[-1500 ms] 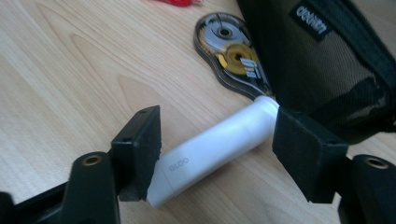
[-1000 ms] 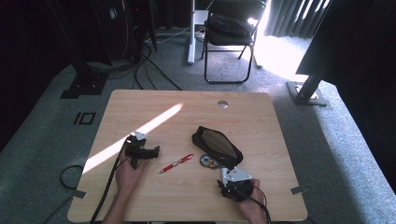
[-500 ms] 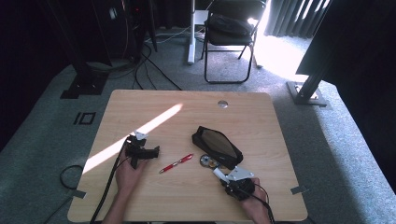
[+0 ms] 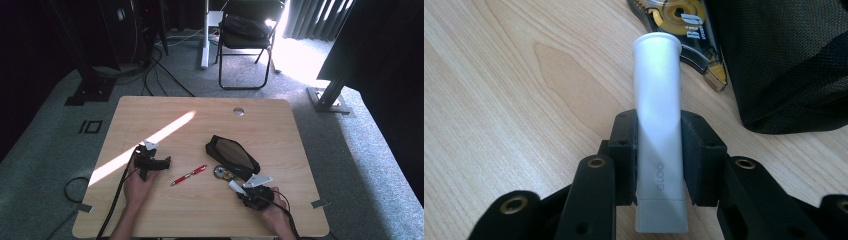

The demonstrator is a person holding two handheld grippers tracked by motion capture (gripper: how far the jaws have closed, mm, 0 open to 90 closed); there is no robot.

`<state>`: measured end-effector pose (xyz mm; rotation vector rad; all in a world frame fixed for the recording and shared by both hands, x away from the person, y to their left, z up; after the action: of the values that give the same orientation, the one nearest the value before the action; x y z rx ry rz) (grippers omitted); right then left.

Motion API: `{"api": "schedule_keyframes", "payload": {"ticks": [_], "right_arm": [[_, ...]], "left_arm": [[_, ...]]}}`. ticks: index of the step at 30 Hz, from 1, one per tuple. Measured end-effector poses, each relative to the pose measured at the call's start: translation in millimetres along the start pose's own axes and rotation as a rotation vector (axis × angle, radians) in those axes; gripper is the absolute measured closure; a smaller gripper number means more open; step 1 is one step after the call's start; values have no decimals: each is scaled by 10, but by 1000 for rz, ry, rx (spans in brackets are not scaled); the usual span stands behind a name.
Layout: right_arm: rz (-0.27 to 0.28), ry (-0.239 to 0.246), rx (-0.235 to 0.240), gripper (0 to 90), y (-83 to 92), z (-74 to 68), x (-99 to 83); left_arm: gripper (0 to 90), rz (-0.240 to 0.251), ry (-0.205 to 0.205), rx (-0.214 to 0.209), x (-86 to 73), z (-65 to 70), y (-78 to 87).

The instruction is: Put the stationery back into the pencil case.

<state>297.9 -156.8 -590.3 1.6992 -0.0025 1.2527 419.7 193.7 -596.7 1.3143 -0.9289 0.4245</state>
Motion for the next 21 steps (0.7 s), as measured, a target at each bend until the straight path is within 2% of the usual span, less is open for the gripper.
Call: {"api": "schedule_keyframes", "payload": {"ticks": [6, 7, 14, 21], "right_arm": [[0, 13, 6, 703, 2, 1, 1], [7, 13, 18, 704, 3, 9, -3], [41, 27, 15, 704, 11, -26, 23], [70, 20, 20, 705, 57, -41, 65]], "left_arm": [[89, 0, 0, 0, 0, 0, 0], [89, 0, 0, 0, 0, 0, 0], [88, 0, 0, 0, 0, 0, 0], [89, 0, 0, 0, 0, 0, 0]]}}
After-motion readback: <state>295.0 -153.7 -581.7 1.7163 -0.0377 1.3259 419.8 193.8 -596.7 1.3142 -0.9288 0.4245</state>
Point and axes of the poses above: each handheld gripper's, and its own axes: y roughly backward along the jaws, x roughly out of its top, z roughly to its right, the point moved 6 cm from there along -y, roughly forward along the jaws, and after that the axes turned 6 degrees about z, right-handed, at the moved point
